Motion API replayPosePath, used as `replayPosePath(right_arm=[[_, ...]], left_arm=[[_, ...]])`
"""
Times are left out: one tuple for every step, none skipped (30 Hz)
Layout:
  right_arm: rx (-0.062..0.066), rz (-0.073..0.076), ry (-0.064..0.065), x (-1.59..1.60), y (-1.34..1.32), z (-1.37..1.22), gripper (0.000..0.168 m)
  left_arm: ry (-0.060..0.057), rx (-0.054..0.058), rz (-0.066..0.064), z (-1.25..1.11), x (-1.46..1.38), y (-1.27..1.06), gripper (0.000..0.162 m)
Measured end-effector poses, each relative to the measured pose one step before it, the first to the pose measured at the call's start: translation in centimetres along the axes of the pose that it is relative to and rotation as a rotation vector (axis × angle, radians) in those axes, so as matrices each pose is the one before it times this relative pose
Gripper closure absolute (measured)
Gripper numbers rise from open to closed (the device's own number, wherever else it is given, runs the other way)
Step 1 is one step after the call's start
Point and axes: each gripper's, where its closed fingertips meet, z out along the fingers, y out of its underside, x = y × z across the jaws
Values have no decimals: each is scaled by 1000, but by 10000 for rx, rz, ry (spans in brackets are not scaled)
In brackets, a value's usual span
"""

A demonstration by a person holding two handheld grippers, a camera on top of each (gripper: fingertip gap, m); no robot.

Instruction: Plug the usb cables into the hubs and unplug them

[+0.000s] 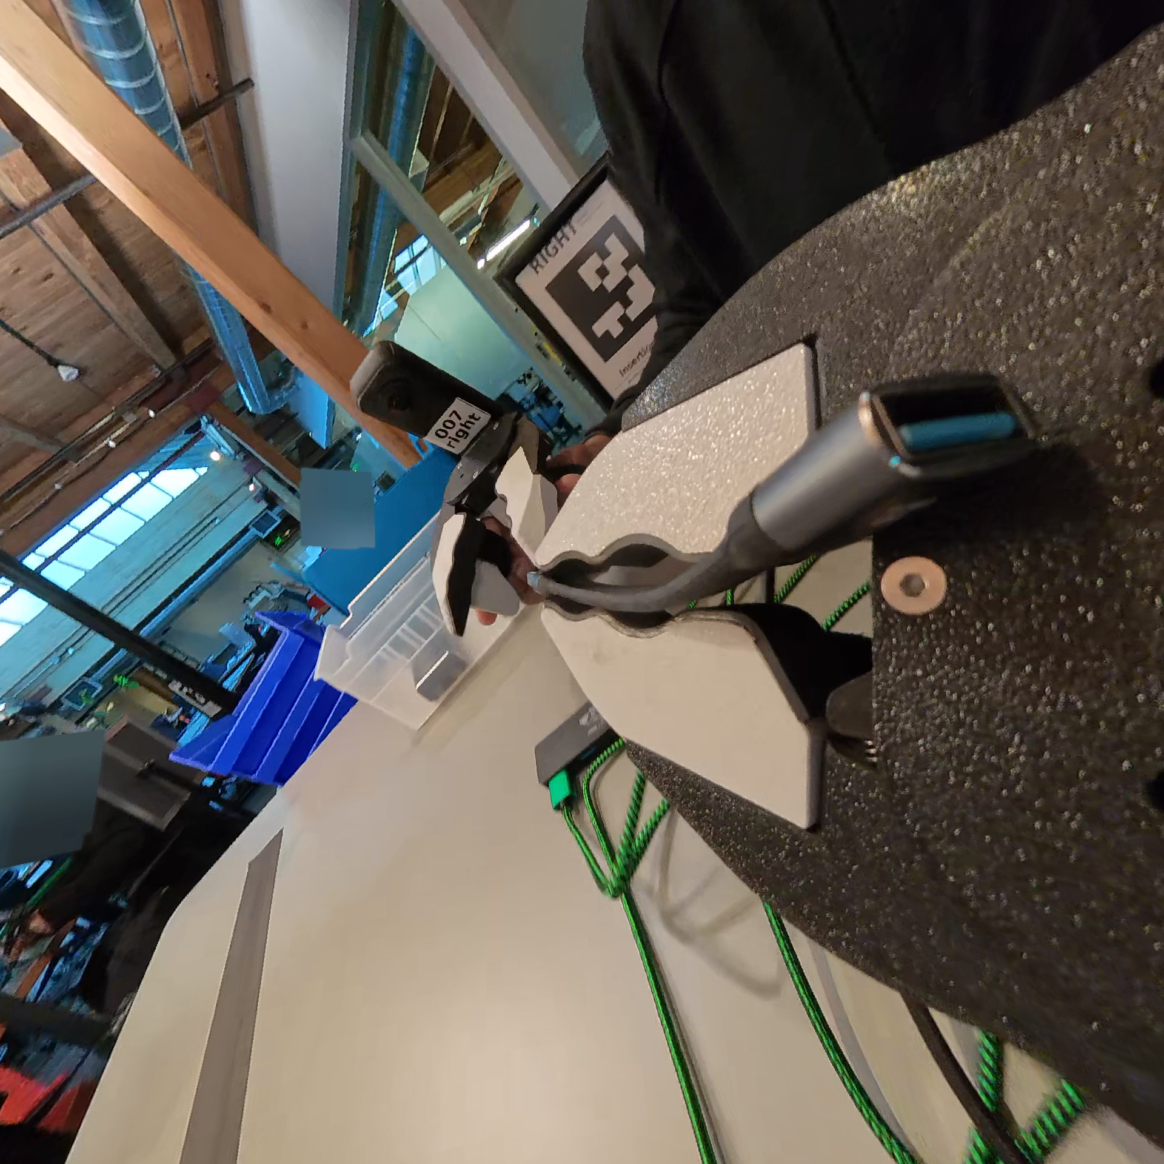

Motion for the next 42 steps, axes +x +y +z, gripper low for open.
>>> replayPosePath(right_arm=[[540, -415, -282, -943, -1021, -225, 114], [436, -465, -262, -976, -865, -60, 117], [336, -551, -251, -1022, -699, 75, 119], [232, -625, -182, -950, -542, 179, 120], [170, -668, -84, -820, -438, 231, 121], [128, -635, -69, -745, -349, 239, 121], [87, -518, -101, -699, -251, 251, 122], [71, -387, -95, -595, -189, 263, 122], [154, -290, -161, -620, -299, 189, 122], [128, -207, -121, -491, -275, 171, 123], [12, -200, 48, -190, -142, 202, 124], [-66, -229, 81, -107, -26, 201, 125], [-58, -237, 101, -60, -36, 155, 125], [-16, -205, 109, -21, -70, 108, 125], [-22, -137, 22, -111, -52, 80, 127], [-37, -86, 5, -88, 27, 80, 128], [-53, -62, 76, 21, 87, 73, 131], [-65, -70, 60, 5, 90, 55, 133], [-42, -70, -4, -75, 29, 30, 136], [-48, -60, 72, 48, 32, 8, 139], [-19, -69, 52, 11, 0, -32, 143], [-6, -49, -67, -158, -27, -33, 147], [-6, -29, -68, -184, -10, -31, 153], [-49, 19, 56, 30, 45, -15, 153], [-139, 43, -39, -10, 156, -18, 153], [-122, 32, -20, 14, 133, -59, 153], [-53, 14, 64, 75, 48, -139, 153], [-21, 12, 110, 137, -12, -240, 153], [1, 44, 123, 168, -98, -357, 153], [23, 94, 129, 205, -173, -442, 153], [53, 141, 179, 282, -225, -539, 153], [87, 213, 184, 278, -301, -667, 153], [113, 252, 166, 241, -377, -806, 153], [103, 248, 231, 318, -401, -984, 153], [48, 226, 274, 392, -337, -1111, 153], [-11, 210, 259, 444, -299, -1220, 153], [-9, 220, 189, 448, -437, -1348, 153], [55, 255, 153, 498, -682, -1492, 153], [37, 242, 110, 552, -808, -1570, 153], [-53, 215, 149, 724, -802, -1627, 153], [-20, 159, 192, 908, -902, -1723, 153], [-116, 112, 217, 1110, -762, -1723, 153]], left_arm=[[252, -5, -93, 249, 501, 86, 156], [253, -12, -99, 239, 472, 97, 156], [255, -32, -103, 245, 463, 120, 156], [254, -59, -113, 251, 425, 178, 156], [261, -80, -128, 254, 399, 198, 156], [281, -94, -159, 250, 383, 244, 156], [252, -71, -179, 223, 328, 211, 156], [196, -31, -166, 189, 235, 141, 156], [208, -42, -145, 165, 259, 138, 156], [220, -69, -141, 159, 276, 167, 156], [108, -62, -138, 138, 121, 148, 156], [69, -71, -110, 115, 81, 160, 156], [71, -113, -116, 123, 72, 207, 156], [24, -120, -113, 115, -8, 225, 156], [5, -77, -64, 101, -26, 174, 156], [69, -71, -32, 109, 73, 149, 156], [99, -63, -28, 128, 126, 115, 156], [48, -57, -32, 118, 77, 107, 156], [43, -45, -4, 116, 100, 82, 156], [44, -50, -6, 108, 105, 76, 156], [-13, -86, -14, 89, 23, 124, 156], [-10, -27, 3, 82, 21, 41, 156], [18, 43, -10, 40, 50, -62, 156], [-50, 2, 32, 20, -50, 15, 156], [-95, -29, 69, 28, -120, 48, 156], [-11, -46, 12, 66, -25, 35, 155], [154, 18, -27, 89, 207, -84, 148], [72, 199, -25, -28, 119, -356, 137], [-56, 297, 70, -181, -20, -519, 125], [-190, 273, 129, -261, -164, -527, 115], [-225, 205, 195, -321, -190, -479, 105], [-210, 164, 262, -349, -177, -424, 95], [-199, 181, 281, -369, -168, -444, 85], [-151, 192, 231, -357, -120, -435, 82], [-55, 154, 136, -313, -29, -352, 81], [26, 114, 39, -241, 53, -278, 81], [11, 80, -40, -173, -1, -187, 82], [-27, 40, -71, -112, -96, -91, 83], [-24, 7, -46, -43, -100, 4, 84], [-48, -34, -25, 19, -161, 99, 85], [-74, -79, -32, 66, -204, 196, 86], [-84, -126, -49, 111, -242, 283, 87]])
